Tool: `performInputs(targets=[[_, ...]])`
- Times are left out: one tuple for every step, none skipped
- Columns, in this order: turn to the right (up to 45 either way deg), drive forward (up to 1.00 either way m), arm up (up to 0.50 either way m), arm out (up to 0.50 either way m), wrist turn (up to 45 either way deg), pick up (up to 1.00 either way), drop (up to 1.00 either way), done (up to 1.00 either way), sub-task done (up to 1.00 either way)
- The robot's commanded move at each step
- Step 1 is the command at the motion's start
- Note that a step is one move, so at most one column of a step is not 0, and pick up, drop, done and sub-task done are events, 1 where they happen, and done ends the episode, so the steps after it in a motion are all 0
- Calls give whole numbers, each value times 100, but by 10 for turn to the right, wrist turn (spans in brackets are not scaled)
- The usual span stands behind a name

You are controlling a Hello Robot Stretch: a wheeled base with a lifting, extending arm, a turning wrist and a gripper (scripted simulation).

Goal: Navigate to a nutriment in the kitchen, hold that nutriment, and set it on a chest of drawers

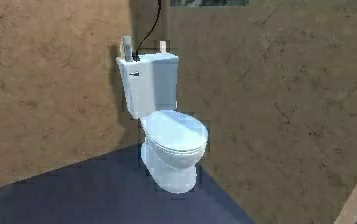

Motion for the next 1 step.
performInputs(targets=[[450, 0, 0, 0, 0, 0, 0, 0, 0]])
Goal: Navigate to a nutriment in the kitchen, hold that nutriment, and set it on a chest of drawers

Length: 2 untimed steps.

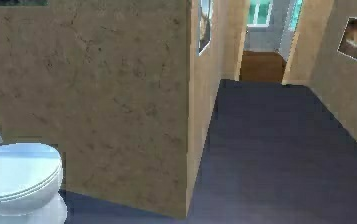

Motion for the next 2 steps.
performInputs(targets=[[450, 0, 0, 0, 0, 0, 0, 0, 0], [450, 0, 0, 0, 0, 0, 0, 0, 0]])
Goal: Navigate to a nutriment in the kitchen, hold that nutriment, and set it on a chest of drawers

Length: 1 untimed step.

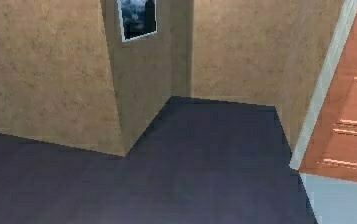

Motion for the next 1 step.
performInputs(targets=[[300, 0, 0, 0, 0, 0, 0, 0, 0]])
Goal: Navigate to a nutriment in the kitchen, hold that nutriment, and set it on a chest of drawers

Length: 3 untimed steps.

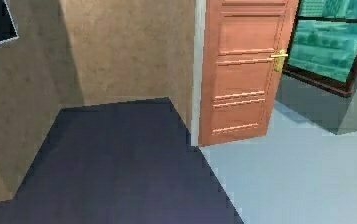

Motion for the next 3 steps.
performInputs(targets=[[0, 35, 0, 0, 0, 0, 0, 0, 0], [150, 0, 0, 0, 0, 0, 0, 0, 0], [0, 65, 0, 0, 0, 0, 0, 0, 0]])
